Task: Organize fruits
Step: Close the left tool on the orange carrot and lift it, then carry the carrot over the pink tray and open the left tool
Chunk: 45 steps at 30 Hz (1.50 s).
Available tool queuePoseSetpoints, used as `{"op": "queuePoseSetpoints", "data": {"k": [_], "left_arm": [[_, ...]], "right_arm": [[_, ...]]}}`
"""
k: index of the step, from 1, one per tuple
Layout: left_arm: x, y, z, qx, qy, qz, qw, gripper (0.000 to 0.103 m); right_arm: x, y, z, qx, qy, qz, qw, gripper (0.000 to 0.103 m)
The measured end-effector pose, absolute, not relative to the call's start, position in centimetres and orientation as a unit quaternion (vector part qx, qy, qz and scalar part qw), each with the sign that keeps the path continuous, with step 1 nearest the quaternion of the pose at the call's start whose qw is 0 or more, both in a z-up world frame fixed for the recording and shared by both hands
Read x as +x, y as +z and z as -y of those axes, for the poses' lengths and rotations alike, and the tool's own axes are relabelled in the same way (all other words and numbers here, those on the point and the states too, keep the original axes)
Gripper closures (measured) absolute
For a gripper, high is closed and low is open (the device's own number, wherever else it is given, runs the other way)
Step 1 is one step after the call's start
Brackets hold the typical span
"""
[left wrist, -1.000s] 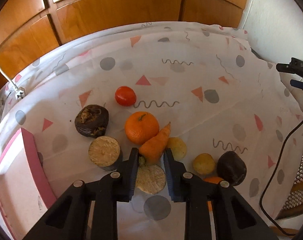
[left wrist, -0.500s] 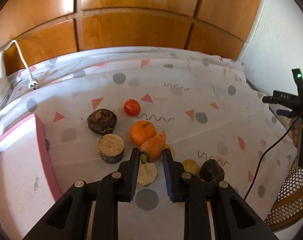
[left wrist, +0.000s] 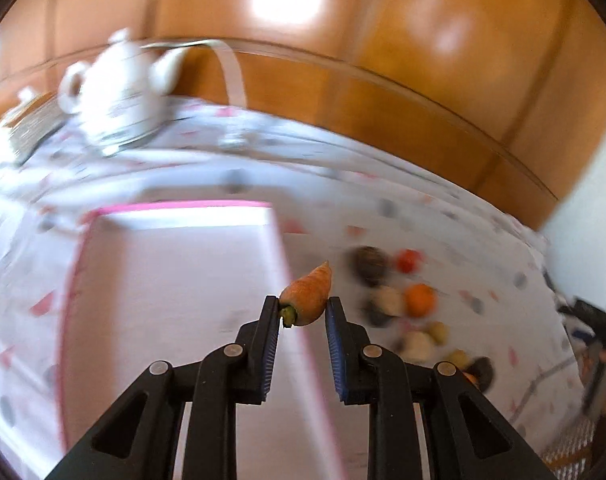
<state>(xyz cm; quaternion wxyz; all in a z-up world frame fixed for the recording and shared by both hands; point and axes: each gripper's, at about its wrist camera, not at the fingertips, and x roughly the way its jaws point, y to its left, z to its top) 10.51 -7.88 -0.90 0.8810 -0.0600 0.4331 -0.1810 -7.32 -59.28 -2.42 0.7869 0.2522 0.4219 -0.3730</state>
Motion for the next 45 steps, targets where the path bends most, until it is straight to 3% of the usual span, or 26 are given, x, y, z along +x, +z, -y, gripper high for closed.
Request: {"op": "queuePoseSetpoints", "data": {"k": [12, 35, 37, 39, 40, 45], "left_arm": [[12.3, -4.7, -0.8, -0.072, -0.050, -0.453, 0.887, 0.079], [11.7, -6.2, -1.4, -0.054, -0.026, -0.450, 0.891, 0.076], [11.6, -6.1, -1.4, -0.054, -0.026, -0.450, 0.891, 0.073], [11.3, -5.9, -1.3, -0.057, -0.028, -0.447, 0.892, 0.052], [11.0, -5.6, -1.3, -0.056, -0.027, -0.440, 0.896, 0.048], [10.2, -4.8, -0.7, -0.048, -0.038, -0.431, 0.900, 0.047]], "right_arm": [[-7.1, -2.6, 58.8, 0.238, -0.375, -0.432, 0.784, 0.011], [-7.0, -3.0, 58.8, 0.230, -0.388, -0.443, 0.775, 0.011], [-7.0, -3.0, 58.8, 0.230, -0.389, -0.443, 0.775, 0.012], [-6.9, -3.0, 58.8, 0.228, -0.388, -0.443, 0.775, 0.013], [-6.8, -2.8, 58.6, 0.222, -0.385, -0.440, 0.781, 0.015], [-5.8, -2.2, 57.0, 0.186, -0.358, -0.435, 0.805, 0.016]]}}
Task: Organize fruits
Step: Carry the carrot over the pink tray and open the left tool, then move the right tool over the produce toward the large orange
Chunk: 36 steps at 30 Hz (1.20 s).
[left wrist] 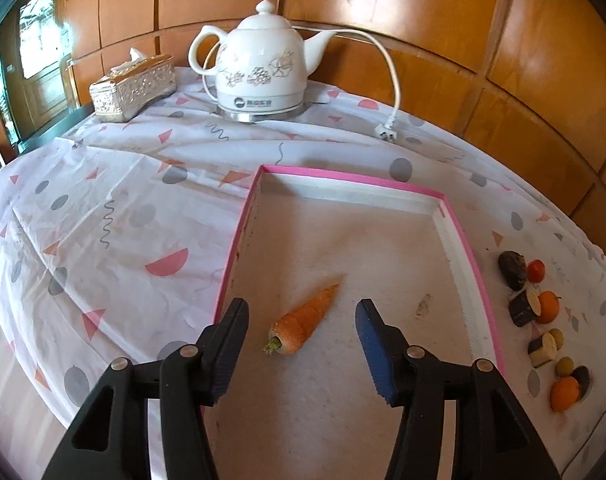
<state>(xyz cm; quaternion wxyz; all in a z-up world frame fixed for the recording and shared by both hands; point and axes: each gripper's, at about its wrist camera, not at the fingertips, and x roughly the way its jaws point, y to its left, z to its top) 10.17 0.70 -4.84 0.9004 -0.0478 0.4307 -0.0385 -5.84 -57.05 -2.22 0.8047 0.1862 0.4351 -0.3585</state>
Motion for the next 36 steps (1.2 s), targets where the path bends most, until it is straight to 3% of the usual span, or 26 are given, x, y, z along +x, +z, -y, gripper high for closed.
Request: {"op": "queuePoseSetpoints", "data": {"k": [7, 11, 19, 24, 26, 36], "left_arm": [[8.8, -3.7, -0.1, -0.038, -0.051, -0.419, 0.906, 0.042], [7.7, -3.4, -0.2, -0.037, -0.058, -0.418, 0.906, 0.035], [6.2, -3.4, -0.7, -0.032, -0.053, -0.421, 0.905, 0.034], [5.2, -3.1, -0.6, -0.025, -0.050, -0.413, 0.909, 0.029], [4.9, -3.1, -0.6, -0.026, -0.055, -0.414, 0.908, 0.029], [3.7, -3.6, -0.3, -0.026, -0.065, -0.418, 0.906, 0.024]], "right_arm": [[-4.4, -2.0, 55.0, 0.186, -0.276, -0.432, 0.838, 0.016], [-3.2, -1.7, 52.5, 0.164, -0.204, -0.434, 0.862, 0.019], [-1.4, -2.2, 47.6, 0.087, -0.113, -0.461, 0.876, 0.021], [-1.1, -2.1, 45.0, 0.057, -0.048, -0.462, 0.884, 0.029], [-1.1, -2.2, 43.6, 0.043, -0.016, -0.465, 0.884, 0.036], [-1.6, -1.6, 37.2, -0.013, 0.119, -0.471, 0.874, 0.042]]}}
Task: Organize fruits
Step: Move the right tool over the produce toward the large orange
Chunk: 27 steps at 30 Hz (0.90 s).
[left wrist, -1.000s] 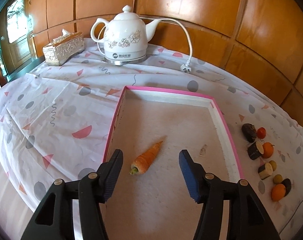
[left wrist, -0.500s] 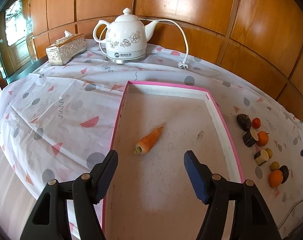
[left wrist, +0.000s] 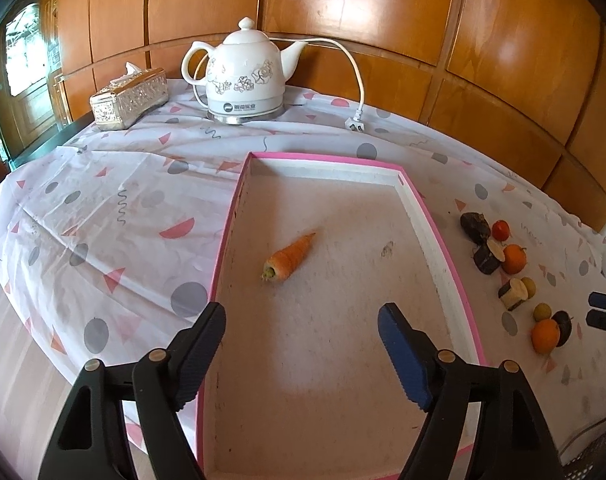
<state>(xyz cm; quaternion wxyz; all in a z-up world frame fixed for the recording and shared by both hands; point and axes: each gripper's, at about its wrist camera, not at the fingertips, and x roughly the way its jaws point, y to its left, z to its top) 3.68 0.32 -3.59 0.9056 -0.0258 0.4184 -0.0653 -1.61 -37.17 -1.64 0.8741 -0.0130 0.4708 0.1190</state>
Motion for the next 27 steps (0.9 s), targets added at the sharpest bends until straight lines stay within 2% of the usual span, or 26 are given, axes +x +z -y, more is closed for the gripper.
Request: {"op": "queuePoseSetpoints", "data": {"k": [4, 14, 18, 25, 27], "left_arm": [[3.5, -3.8, -0.6, -0.029, -0.064, -0.422, 0.904, 0.024], [2.8, -3.6, -1.7, -0.048, -0.066, -0.419, 0.904, 0.024], [2.6, -3.6, -2.3, -0.059, -0.064, -0.419, 0.904, 0.024], [2.1, -3.1, -3.5, -0.062, -0.045, -0.413, 0.908, 0.024], [2.1, -3.0, -3.8, -0.063, -0.039, -0.411, 0.909, 0.024]], "right_arm": [[-2.0, -2.0, 34.2, -0.047, 0.148, -0.482, 0.862, 0.045], [-0.8, -4.4, 29.4, -0.138, 0.143, -0.507, 0.839, 0.045], [-0.1, -5.3, 29.0, -0.146, 0.132, -0.520, 0.831, 0.055], [0.5, -6.5, 28.8, -0.140, 0.131, -0.535, 0.823, 0.057], [0.6, -6.5, 28.9, -0.139, 0.127, -0.536, 0.823, 0.061]]}}
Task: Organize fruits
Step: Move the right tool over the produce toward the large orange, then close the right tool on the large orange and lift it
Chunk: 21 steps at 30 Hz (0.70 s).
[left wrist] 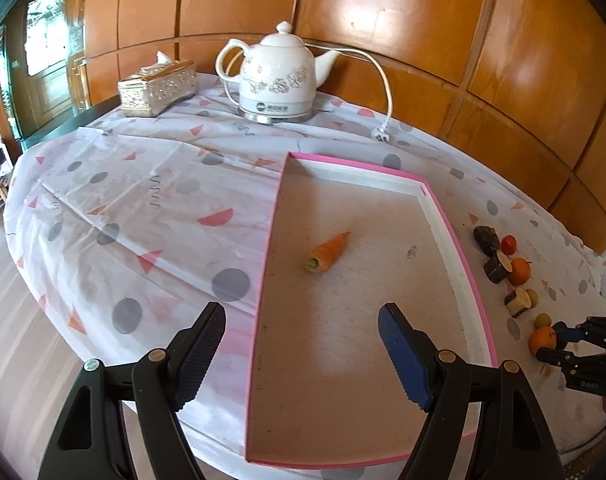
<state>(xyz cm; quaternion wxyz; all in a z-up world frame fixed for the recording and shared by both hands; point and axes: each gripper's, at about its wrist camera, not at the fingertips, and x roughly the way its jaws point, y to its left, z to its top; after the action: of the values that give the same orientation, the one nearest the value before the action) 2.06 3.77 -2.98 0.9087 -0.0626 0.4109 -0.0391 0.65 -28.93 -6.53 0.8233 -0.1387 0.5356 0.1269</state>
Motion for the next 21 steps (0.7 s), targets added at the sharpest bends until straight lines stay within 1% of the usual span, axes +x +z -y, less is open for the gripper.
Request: {"op": "queuePoseSetpoints", "data": {"k": [4, 6, 9, 21], "left_arm": [[1.9, -3.0, -4.2, -0.063, -0.027, -0.412, 0.909, 0.023], [1.9, -3.1, -4.4, -0.064, -0.019, -0.412, 0.909, 0.015], [1.8, -3.0, -4.7, -0.067, -0.010, -0.407, 0.911, 0.011], [1.7, -2.7, -5.4, -0.070, 0.005, -0.402, 0.913, 0.003]], "right_arm": [[0.7, -6.6, 29.1, -0.128, 0.125, -0.537, 0.825, 0.063], [0.6, -6.5, 29.2, -0.121, 0.121, -0.535, 0.828, 0.063], [0.4, -6.2, 29.0, -0.111, 0.118, -0.530, 0.832, 0.064], [-0.4, -5.1, 26.5, -0.085, 0.140, -0.500, 0.850, 0.064]]}}
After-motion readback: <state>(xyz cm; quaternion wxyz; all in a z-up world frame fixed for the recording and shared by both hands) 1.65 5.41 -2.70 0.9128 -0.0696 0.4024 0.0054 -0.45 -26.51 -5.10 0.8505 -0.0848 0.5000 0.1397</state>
